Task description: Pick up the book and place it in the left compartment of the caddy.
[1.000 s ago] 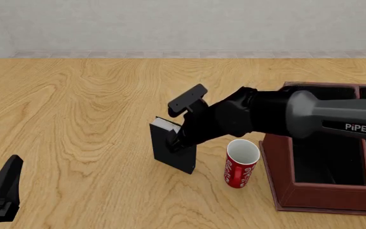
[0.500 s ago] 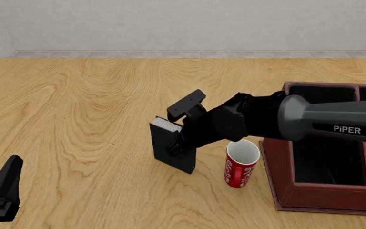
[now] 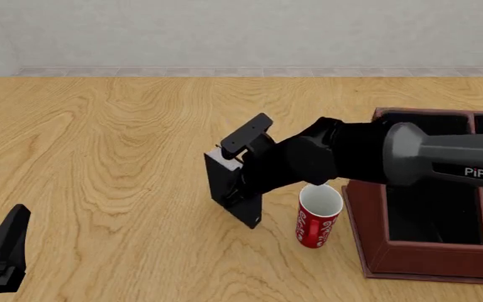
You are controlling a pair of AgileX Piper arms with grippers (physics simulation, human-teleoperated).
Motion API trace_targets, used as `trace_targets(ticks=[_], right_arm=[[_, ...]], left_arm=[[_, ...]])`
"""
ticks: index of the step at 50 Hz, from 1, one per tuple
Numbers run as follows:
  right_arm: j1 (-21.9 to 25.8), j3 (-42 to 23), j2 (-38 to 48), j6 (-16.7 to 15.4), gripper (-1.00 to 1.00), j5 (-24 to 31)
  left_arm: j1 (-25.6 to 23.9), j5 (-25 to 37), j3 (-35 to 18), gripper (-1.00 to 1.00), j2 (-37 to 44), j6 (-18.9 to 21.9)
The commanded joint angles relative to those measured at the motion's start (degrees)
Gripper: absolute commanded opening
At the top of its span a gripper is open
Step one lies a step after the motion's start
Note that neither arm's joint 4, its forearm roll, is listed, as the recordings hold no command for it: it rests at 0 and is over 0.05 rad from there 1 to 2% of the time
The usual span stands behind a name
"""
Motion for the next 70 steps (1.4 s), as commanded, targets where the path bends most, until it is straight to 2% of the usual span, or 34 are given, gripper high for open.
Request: trace_targets(ticks=[1,9,15,22,27,30,31,33,36,39,42,43,48,51,58,66,70], right_arm=[[0.17,-0.06,-4.43,0.29,-1.0,2.25],[0.02,-0.13,-9.55,0.4,-1.0,4.77],[1.54,0.77,-12.74,2.63,-1.0,6.17],[2.39,0.81,-15.57,1.81,-1.0,8.21],[2.97,1.0,-17.42,3.09,-1.0,8.91],[2.95,0.55,-19.35,1.59,-1.0,8.97],[3.62,0.41,-19.56,1.98,-1.0,9.01],[3.65,0.45,-19.9,3.1,-1.0,8.93],[2.96,0.4,-21.04,2.76,-1.0,9.09],[2.47,0.53,-22.5,4.45,-1.0,9.51],[1.67,0.39,-23.41,3.96,-1.0,10.29],[1.69,0.37,-24.61,5.22,-1.0,11.1],[1.13,0.0,-26.77,4.83,-1.0,12.88],[1.45,-0.34,-28.83,6.87,-1.0,14.2],[-0.81,-1.22,-33.03,6.83,-1.0,18.24],[-0.27,1.12,-39.34,14.25,-1.0,20.46],[-1.02,-0.23,-41.08,13.71,-1.0,23.29]], left_arm=[[0.01,0.0,0.0,1.0,0.0,0.0],[0.0,0.0,0.0,1.0,0.0,0.0],[-0.01,0.0,0.0,1.0,0.0,0.0],[0.0,0.0,0.0,1.0,0.0,-0.01],[0.0,0.0,0.0,1.0,0.0,0.01],[0.0,-0.01,0.0,1.0,0.0,0.01],[0.0,0.0,0.0,1.0,0.0,0.0],[0.0,0.0,0.0,1.0,0.0,0.01],[0.0,0.0,0.0,1.0,0.0,0.01],[0.01,0.0,0.0,1.0,0.0,-0.02],[0.0,-0.01,0.0,1.0,0.0,0.01],[0.0,-0.01,0.0,1.0,0.0,0.01],[0.0,0.0,0.0,1.0,0.0,-0.01],[0.0,0.0,0.0,1.0,0.0,0.01],[0.0,-0.01,0.0,1.0,0.0,0.0],[0.0,0.0,0.0,1.0,0.0,0.0],[0.0,0.0,0.0,1.0,0.0,0.0]])
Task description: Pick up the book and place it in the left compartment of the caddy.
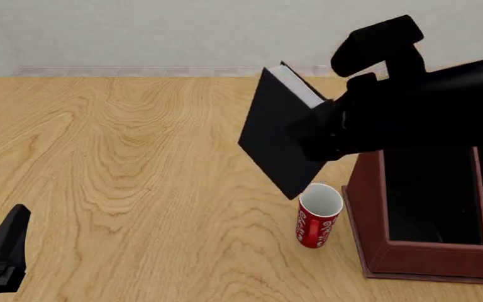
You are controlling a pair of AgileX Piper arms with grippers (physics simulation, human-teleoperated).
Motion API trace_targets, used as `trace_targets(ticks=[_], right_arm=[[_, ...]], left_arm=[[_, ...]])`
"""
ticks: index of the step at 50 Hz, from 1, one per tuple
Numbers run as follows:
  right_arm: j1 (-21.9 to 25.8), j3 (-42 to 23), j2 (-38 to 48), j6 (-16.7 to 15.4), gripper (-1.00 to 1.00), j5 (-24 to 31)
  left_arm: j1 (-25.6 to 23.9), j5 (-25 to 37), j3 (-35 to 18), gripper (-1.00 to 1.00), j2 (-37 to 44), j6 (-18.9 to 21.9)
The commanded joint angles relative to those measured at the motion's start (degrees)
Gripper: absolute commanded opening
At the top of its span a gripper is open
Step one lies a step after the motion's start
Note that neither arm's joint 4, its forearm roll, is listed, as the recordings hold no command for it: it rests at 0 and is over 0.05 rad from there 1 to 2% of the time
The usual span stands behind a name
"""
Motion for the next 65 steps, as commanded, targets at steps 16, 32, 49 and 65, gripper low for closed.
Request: trace_targets(ticks=[16,32,49,65], right_arm=[[-4.71,-3.05,-14.25,7.16,-1.0,13.28],[-8.88,-2.51,-21.0,6.68,-1.0,19.82],[-14.26,-4.51,-26.9,5.79,-1.0,27.79],[-19.03,-3.58,-30.61,5.38,-1.0,30.16]], left_arm=[[0.01,0.0,0.0,1.0,0.0,0.0],[0.0,0.0,0.0,1.0,0.0,0.01],[0.01,0.0,0.0,1.0,0.0,-0.01],[0.01,0.0,0.0,1.0,0.0,-0.02]])
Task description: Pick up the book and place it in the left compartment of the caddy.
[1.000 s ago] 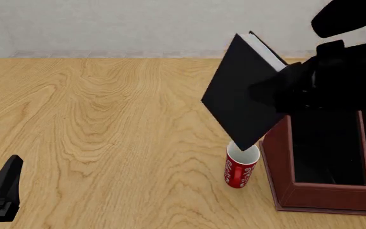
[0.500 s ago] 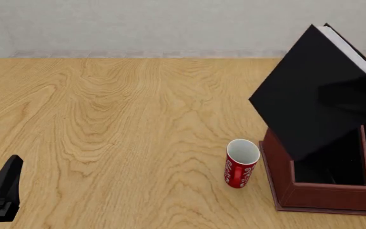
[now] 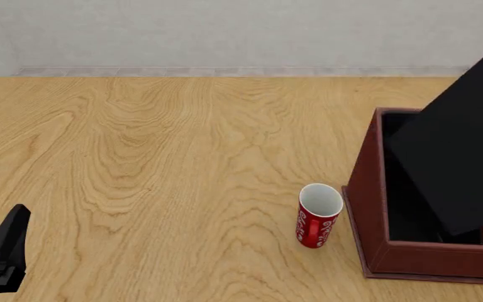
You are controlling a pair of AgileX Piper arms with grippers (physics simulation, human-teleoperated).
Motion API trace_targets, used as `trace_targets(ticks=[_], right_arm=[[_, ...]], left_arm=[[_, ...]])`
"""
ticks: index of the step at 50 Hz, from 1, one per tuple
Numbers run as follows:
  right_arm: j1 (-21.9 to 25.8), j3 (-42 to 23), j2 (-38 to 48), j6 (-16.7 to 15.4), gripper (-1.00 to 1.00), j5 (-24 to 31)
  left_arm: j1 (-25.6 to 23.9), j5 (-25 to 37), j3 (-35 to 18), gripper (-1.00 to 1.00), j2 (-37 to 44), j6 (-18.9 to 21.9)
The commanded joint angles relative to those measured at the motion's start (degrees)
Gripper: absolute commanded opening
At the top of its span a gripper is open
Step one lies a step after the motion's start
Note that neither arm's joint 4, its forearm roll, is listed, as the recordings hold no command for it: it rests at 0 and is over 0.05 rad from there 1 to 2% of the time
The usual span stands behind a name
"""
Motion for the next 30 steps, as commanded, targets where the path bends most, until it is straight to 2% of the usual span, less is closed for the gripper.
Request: trace_targets(ticks=[1,30], right_arm=[[-3.7,0.25,-2.74,0.64,-1.0,1.62],[-10.8,1.59,-2.92,-0.94,-1.0,1.65]], left_arm=[[0.01,0.01,0.0,1.0,0.0,0.0],[0.01,0.0,0.0,1.0,0.0,0.0]])
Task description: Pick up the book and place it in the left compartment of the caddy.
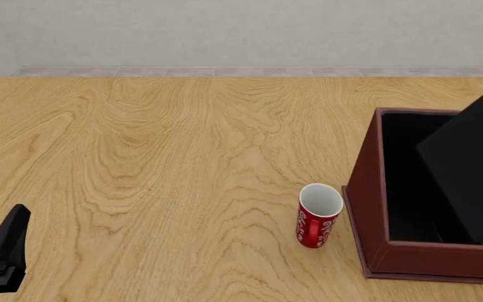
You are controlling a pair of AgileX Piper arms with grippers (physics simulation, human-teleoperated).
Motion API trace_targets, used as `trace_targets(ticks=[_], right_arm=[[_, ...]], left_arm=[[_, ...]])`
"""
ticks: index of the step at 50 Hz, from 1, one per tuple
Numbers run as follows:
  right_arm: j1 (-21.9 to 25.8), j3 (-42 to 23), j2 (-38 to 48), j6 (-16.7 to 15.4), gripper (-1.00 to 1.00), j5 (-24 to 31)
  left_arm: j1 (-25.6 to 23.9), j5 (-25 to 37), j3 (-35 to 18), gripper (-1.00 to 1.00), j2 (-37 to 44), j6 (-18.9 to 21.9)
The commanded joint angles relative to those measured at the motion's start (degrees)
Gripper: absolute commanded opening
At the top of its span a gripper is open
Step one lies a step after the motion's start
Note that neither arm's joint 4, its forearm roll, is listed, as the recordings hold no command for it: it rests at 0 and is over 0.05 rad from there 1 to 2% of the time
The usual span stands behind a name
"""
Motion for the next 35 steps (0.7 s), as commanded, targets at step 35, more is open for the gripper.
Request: trace_targets(ticks=[35], right_arm=[[-9.17,-0.31,2.39,0.13,-1.0,-0.01]], left_arm=[[0.0,0.01,0.0,1.0,0.0,0.01]])
